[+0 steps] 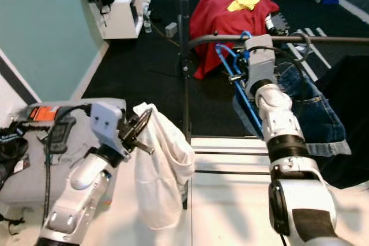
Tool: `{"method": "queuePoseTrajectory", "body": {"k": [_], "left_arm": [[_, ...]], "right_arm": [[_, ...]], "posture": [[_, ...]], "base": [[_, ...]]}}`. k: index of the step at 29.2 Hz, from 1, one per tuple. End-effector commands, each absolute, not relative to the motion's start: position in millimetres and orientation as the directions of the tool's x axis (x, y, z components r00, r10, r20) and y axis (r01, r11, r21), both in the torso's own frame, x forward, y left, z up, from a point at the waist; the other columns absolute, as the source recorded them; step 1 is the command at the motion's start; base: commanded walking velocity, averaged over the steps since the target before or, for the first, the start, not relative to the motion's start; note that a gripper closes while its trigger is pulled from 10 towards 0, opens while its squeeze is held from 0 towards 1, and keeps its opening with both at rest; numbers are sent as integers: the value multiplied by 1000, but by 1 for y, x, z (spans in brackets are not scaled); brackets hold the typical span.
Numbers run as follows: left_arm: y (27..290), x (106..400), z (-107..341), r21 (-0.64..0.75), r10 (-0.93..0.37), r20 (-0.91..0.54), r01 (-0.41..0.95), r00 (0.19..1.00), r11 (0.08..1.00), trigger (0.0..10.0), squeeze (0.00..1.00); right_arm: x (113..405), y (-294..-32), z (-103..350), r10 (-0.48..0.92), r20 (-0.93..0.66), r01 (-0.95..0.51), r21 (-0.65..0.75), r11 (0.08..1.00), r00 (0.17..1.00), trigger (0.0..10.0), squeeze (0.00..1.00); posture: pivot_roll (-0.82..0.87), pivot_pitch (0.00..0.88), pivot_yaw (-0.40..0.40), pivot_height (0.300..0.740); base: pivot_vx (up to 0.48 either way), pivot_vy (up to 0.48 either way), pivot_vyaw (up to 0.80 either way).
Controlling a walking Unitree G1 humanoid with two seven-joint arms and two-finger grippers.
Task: Hang hanger
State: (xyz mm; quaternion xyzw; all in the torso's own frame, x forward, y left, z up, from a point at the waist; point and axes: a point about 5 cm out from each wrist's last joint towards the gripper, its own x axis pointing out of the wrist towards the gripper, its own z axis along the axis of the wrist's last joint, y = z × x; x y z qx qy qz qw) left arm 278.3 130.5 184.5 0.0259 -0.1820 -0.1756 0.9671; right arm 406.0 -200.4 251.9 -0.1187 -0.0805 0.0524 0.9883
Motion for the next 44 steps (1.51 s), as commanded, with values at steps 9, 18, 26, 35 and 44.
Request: {"method": "queuePoseTrajectory", "body": {"k": [9, 18, 26, 35, 44], "left_arm": [[143, 266, 188, 135, -319, 340, 289, 885, 948, 10000, 0], [144, 264, 190, 157, -342, 320, 306, 884, 939, 10000, 0], [141, 269, 188, 146, -352, 310, 322, 883, 935, 10000, 0], [123, 279, 171, 105, -415, 281, 402, 865, 909, 10000, 0], [115, 281, 161, 142, -439, 252, 416, 862, 898, 10000, 0]], "right_arm": [[414, -210, 271, 96, 158, -62, -212, 975, 983, 0, 0], [417, -210, 277, 98, 143, -70, -193, 979, 985, 0, 0], [418, -209, 280, 84, 168, -46, -217, 975, 982, 10000, 0], [408, -200, 278, 119, 287, -34, -283, 959, 951, 10000, 0], [390, -202, 268, 60, 295, 25, -276, 961, 954, 10000, 0]], "posture": [[47, 219, -14, 740], [57, 221, -14, 740], [25, 181, -2, 740], [-70, 80, 6, 740], [-92, 55, 14, 740]], "base": [[0, 0, 0], [0, 0, 0], [0, 0, 0], [0, 0, 0], [0, 0, 0]]}}
